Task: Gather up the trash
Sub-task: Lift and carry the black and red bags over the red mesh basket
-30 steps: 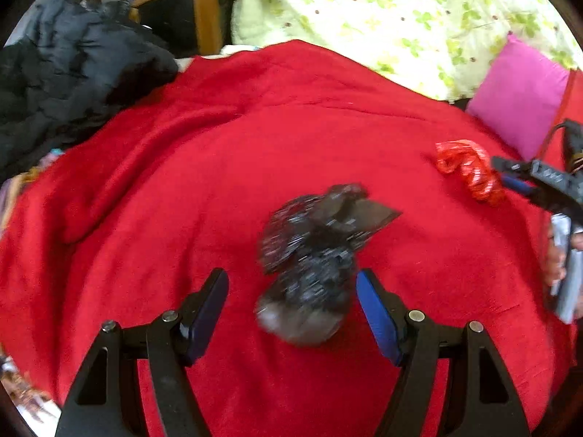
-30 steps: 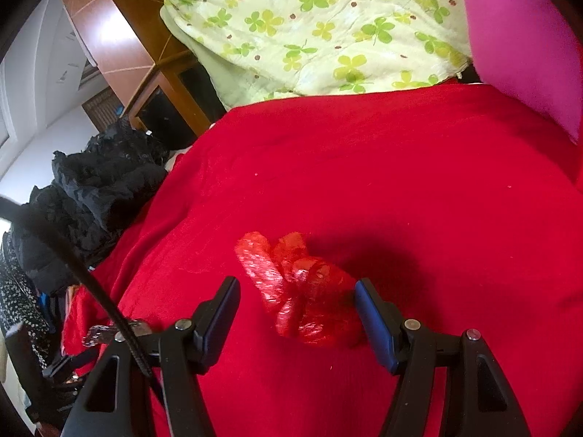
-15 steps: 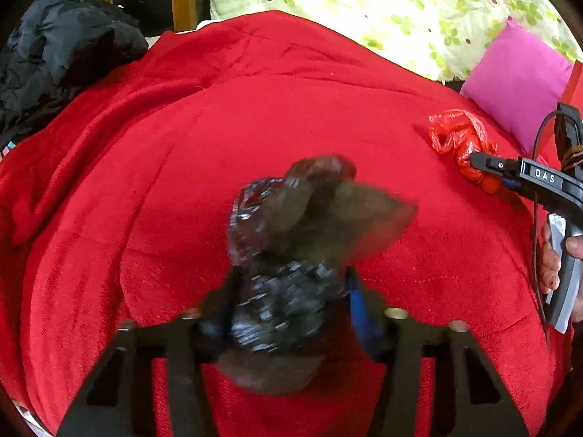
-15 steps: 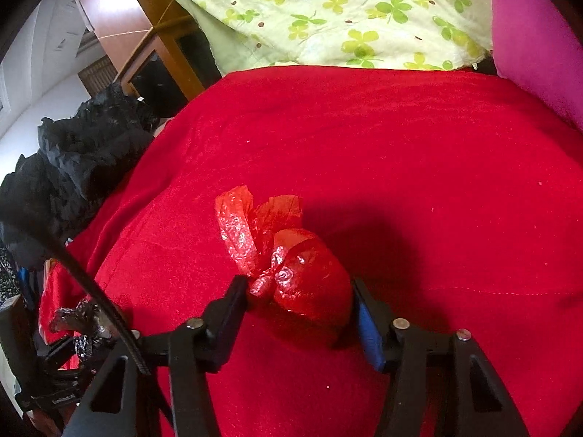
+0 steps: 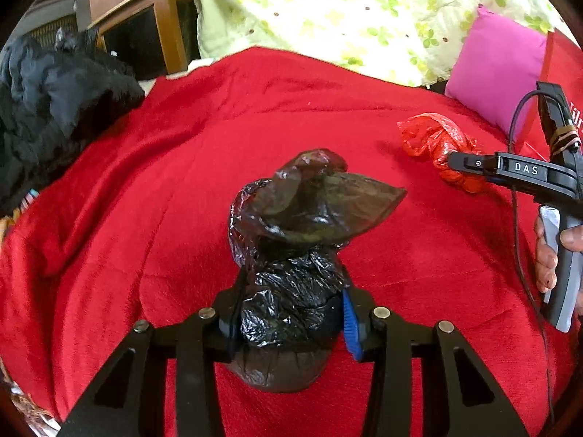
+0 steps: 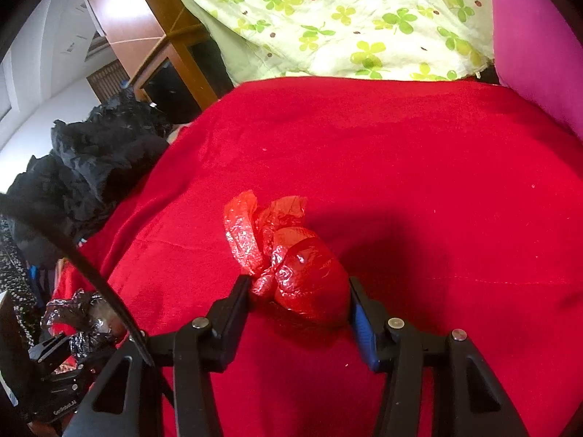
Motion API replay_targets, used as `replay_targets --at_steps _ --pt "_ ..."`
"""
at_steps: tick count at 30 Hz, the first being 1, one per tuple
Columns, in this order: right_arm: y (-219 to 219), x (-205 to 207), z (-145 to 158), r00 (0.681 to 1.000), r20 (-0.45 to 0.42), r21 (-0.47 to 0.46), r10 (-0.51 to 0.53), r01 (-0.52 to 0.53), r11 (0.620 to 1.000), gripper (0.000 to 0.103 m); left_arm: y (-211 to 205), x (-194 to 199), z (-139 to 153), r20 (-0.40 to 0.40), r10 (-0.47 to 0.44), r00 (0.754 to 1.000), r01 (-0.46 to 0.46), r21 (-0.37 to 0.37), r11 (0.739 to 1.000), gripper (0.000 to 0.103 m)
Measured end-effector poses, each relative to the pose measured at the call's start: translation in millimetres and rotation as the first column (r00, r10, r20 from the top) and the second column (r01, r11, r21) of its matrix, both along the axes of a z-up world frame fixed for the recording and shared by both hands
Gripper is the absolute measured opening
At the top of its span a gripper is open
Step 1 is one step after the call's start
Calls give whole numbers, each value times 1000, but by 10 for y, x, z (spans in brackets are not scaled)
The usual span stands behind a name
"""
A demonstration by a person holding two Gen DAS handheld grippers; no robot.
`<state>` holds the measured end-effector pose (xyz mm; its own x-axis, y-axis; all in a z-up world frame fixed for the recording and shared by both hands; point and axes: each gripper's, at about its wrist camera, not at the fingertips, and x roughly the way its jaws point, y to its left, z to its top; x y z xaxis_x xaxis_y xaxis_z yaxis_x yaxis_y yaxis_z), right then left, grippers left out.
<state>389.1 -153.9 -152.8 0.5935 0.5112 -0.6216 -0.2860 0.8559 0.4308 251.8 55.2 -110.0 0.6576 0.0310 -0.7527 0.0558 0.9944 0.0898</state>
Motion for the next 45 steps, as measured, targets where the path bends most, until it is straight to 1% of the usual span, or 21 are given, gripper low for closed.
replay_targets --at_steps 6,13,24,29,34,36,45 --pt "-91 -174 190 999 36 34 1 -3 999 55 -172 -133 199 37 -24 999 23 24 999 45" --pt "-204 -426 447 997 81 77 1 -8 997 55 -389 -273 368 54 -51 997 49 37 998 45" --pt "-482 -1068 900 978 207 108 -22 0 994 55 -785 -540 614 91 -110 990 106 38 994 45" --pt "-647 -1383 984 969 243 110 -43 16 994 55 -952 -646 701 102 -131 986 128 40 991 45" --pt "-868 -1768 1066 953 295 106 -70 40 994 55 -1119 -747 754 106 -150 983 148 32 989 45" --pt "-972 -1931 1090 944 316 101 -90 61 993 55 -1187 -788 773 107 -161 981 158 33 987 45" --pt "-1382 -2483 1078 916 356 110 -183 154 982 55 -1432 -953 897 121 -202 972 200 36 979 45"
